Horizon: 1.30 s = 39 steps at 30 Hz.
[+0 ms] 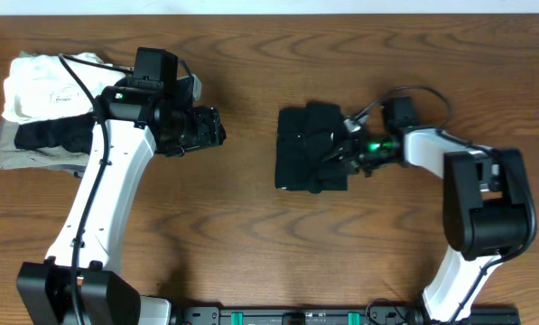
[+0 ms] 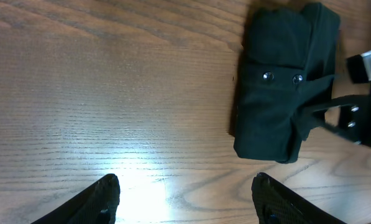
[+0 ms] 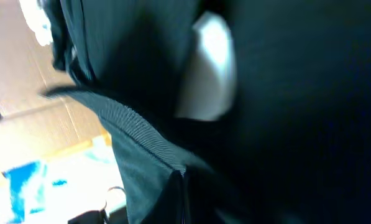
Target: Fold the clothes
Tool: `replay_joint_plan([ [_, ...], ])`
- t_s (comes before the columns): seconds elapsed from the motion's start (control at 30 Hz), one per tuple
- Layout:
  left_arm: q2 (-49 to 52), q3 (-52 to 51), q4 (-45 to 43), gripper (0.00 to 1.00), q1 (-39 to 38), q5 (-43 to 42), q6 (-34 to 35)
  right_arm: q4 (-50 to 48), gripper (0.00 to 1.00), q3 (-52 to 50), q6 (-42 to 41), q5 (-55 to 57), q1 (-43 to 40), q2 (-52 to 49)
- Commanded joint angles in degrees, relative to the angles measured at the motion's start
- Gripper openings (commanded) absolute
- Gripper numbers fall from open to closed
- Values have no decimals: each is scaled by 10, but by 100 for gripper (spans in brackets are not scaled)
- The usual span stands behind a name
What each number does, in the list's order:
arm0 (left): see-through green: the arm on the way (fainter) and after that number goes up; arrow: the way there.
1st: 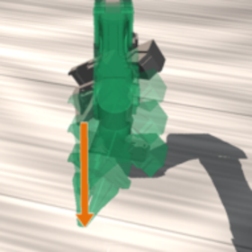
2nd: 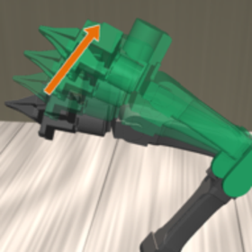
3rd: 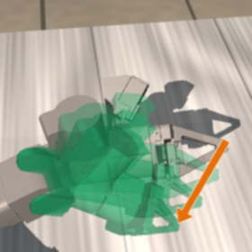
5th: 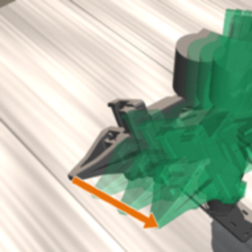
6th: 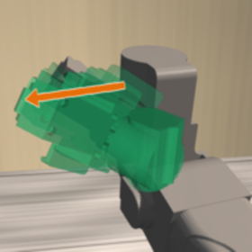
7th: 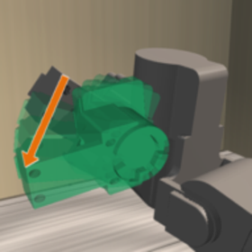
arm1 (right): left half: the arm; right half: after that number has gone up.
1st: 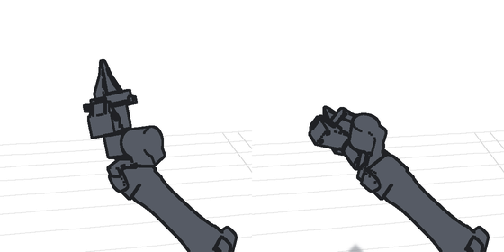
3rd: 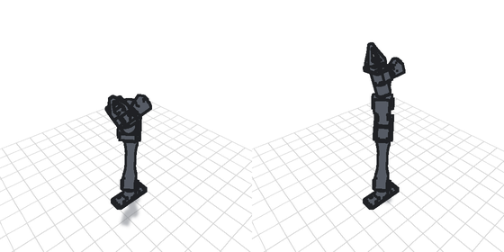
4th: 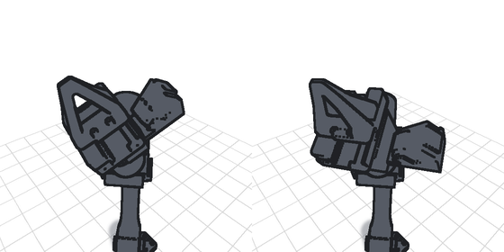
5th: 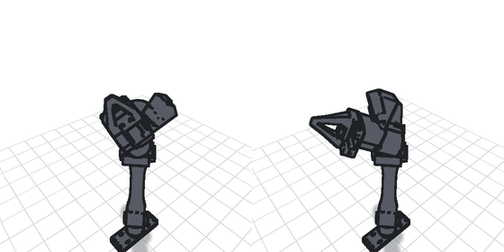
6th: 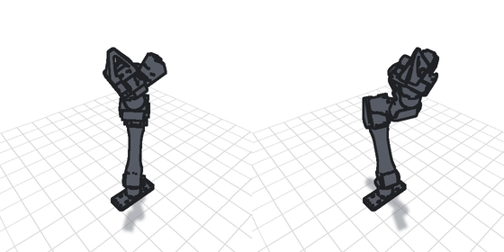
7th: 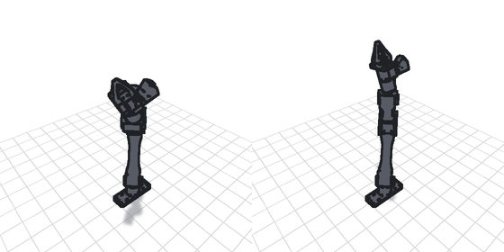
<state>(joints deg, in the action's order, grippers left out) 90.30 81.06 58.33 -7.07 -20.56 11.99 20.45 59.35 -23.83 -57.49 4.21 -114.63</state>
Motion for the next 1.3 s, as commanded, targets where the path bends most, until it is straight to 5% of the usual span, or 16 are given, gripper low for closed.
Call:
replay_joint_plan([
  [0.0,4,-2,3,70,2,7,-5,-1,1,-1,9,3,-31,-4],
  [0.33,4,-2,-2,70,2,7,-6,-40,1,10,3,-79,-75,93],
  [0.6,4,-2,-19,70,2,7,-5,-158,1,10,-79,-99,27,164],
  [0.83,4,-2,-18,71,2,7,-5,-142,1,9,-97,-41,117,101],
  [1.27,4,-2,-18,70,2,7,-5,-215,1,9,-141,-93,129,-93],
])
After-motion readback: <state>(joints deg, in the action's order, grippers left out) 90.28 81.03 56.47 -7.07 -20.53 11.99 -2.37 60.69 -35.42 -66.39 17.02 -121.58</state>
